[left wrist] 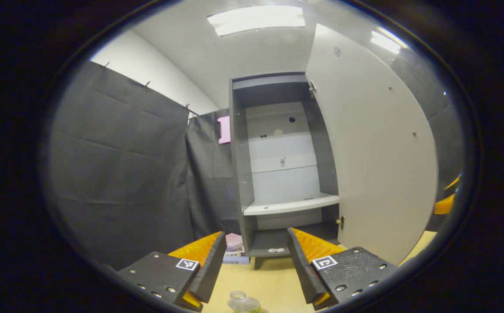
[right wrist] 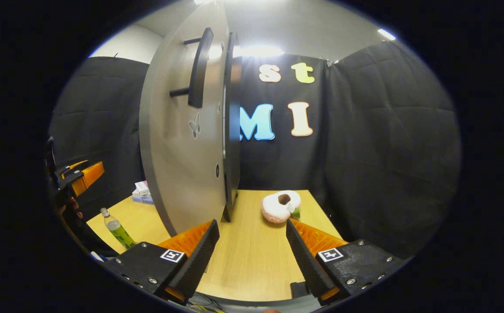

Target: Open the cabinet door with the right hand, grasp the bottle in the cabinet with the left hand and place it on the coaster, then close the cabinet door with the right hand.

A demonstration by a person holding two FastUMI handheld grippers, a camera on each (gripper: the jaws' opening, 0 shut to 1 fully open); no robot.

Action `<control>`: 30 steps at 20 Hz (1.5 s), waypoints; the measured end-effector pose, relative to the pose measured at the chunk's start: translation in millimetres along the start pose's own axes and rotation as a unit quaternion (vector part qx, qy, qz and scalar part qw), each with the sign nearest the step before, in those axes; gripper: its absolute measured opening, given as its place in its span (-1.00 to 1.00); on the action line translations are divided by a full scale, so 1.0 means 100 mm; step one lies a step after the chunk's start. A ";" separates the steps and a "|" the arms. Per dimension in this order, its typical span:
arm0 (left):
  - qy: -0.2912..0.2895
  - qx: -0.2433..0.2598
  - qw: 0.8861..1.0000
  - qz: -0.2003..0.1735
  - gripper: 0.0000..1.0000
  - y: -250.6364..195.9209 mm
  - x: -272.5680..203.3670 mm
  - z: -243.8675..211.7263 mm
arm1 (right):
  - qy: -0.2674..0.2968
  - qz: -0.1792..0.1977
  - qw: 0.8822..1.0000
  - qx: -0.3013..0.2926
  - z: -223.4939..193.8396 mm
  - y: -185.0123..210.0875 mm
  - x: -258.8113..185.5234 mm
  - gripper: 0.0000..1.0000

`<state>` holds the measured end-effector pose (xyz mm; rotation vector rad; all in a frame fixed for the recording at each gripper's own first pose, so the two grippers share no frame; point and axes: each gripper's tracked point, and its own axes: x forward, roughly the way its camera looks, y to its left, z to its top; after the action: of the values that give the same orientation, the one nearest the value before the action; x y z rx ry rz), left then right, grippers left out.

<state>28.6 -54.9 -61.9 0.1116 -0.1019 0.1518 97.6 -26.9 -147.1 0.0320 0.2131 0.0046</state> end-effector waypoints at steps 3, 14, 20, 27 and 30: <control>0.003 -0.015 1.000 -0.006 0.69 -0.09 0.07 0.33 | -0.016 0.013 1.000 0.012 0.29 -0.05 0.02 0.93; 0.063 -0.022 0.998 -0.003 0.57 -0.23 0.05 1.15 | -0.094 0.085 0.987 0.104 1.76 0.03 -0.02 0.84; 0.075 -0.024 0.996 -0.051 0.69 -0.29 0.06 1.22 | -0.083 0.072 0.992 0.066 1.83 0.13 -0.12 0.84; 0.086 -0.050 0.992 -0.082 0.64 -0.30 0.17 1.17 | -0.070 0.058 0.995 0.040 1.78 0.31 -0.16 0.82; 0.090 -0.049 0.991 -0.089 0.58 -0.31 0.18 1.13 | -0.068 0.073 0.994 0.036 1.79 0.51 -0.19 0.84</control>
<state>41.1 -96.0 48.5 0.0080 0.0800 -0.0217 117.1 18.2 32.8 0.1198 0.0745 0.1394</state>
